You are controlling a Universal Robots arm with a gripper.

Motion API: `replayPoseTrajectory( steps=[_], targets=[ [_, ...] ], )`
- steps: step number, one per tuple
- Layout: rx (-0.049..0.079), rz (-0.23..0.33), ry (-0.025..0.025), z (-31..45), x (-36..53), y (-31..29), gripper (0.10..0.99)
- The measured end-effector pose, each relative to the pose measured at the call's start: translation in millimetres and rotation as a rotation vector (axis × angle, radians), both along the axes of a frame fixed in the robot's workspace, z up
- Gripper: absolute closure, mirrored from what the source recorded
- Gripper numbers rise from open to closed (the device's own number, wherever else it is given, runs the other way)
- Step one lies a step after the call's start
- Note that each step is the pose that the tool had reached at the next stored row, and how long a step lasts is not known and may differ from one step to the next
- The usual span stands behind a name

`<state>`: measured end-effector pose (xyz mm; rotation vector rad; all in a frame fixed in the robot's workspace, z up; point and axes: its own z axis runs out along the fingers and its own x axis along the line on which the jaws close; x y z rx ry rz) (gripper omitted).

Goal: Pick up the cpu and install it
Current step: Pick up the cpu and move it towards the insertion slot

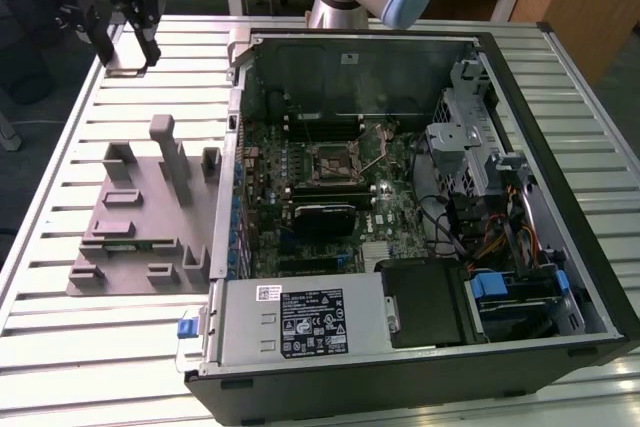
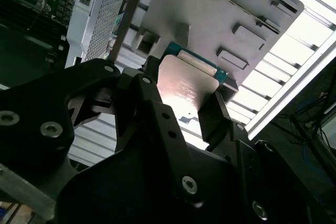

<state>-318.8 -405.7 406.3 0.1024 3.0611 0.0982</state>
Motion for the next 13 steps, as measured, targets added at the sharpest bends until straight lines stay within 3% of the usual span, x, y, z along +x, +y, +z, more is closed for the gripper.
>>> replayPoseTrajectory(
  steps=[13],
  targets=[
    [0.0, 0.0, 0.0008, 0.0, 25.9, 0.0, 0.541]
  ],
)
